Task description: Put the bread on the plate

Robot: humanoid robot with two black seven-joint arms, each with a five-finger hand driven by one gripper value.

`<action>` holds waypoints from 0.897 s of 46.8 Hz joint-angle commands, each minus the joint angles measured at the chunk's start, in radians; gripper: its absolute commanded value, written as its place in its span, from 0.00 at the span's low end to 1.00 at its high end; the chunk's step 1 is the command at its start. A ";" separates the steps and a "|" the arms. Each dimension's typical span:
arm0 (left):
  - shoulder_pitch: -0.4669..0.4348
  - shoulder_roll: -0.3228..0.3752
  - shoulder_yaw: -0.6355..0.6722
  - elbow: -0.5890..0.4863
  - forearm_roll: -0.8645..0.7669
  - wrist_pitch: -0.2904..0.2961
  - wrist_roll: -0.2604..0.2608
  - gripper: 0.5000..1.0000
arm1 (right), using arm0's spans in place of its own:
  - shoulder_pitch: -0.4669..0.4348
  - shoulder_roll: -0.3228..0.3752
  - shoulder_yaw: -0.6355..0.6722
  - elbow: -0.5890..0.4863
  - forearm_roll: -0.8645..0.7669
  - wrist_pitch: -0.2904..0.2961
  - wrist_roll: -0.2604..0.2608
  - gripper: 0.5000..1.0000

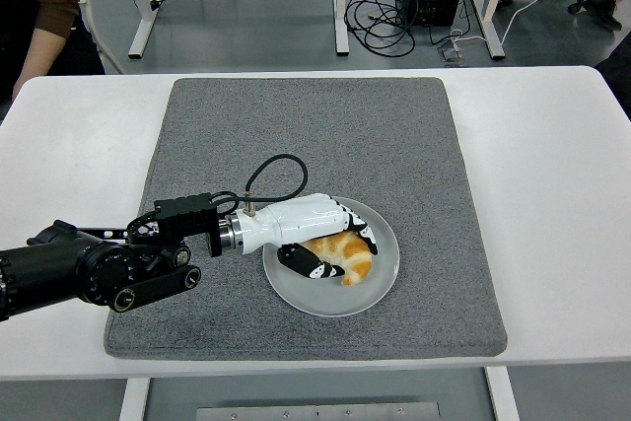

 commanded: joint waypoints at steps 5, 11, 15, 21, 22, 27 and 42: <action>0.000 0.012 -0.001 0.000 -0.012 0.000 0.001 0.00 | 0.000 0.000 0.000 0.001 0.000 0.001 0.000 1.00; -0.002 0.017 -0.001 0.000 -0.012 0.000 0.001 0.00 | 0.002 0.000 0.002 0.003 0.000 0.002 0.000 1.00; -0.003 0.024 -0.004 0.000 -0.014 0.000 0.001 0.00 | 0.003 0.000 0.002 0.005 0.000 0.000 0.000 1.00; -0.006 0.024 -0.017 0.000 -0.040 -0.001 0.001 0.00 | 0.003 0.000 0.002 0.005 0.000 0.002 0.000 1.00; -0.006 0.024 -0.017 0.000 -0.047 -0.001 0.001 0.00 | 0.003 0.000 0.002 0.005 0.000 0.002 0.000 1.00; -0.008 0.024 -0.017 0.000 -0.061 -0.001 0.001 0.00 | 0.003 0.000 0.002 0.005 0.000 0.002 0.000 1.00; -0.008 0.029 -0.021 0.000 -0.070 -0.001 0.001 0.13 | 0.005 0.000 0.002 0.006 0.000 0.002 0.000 1.00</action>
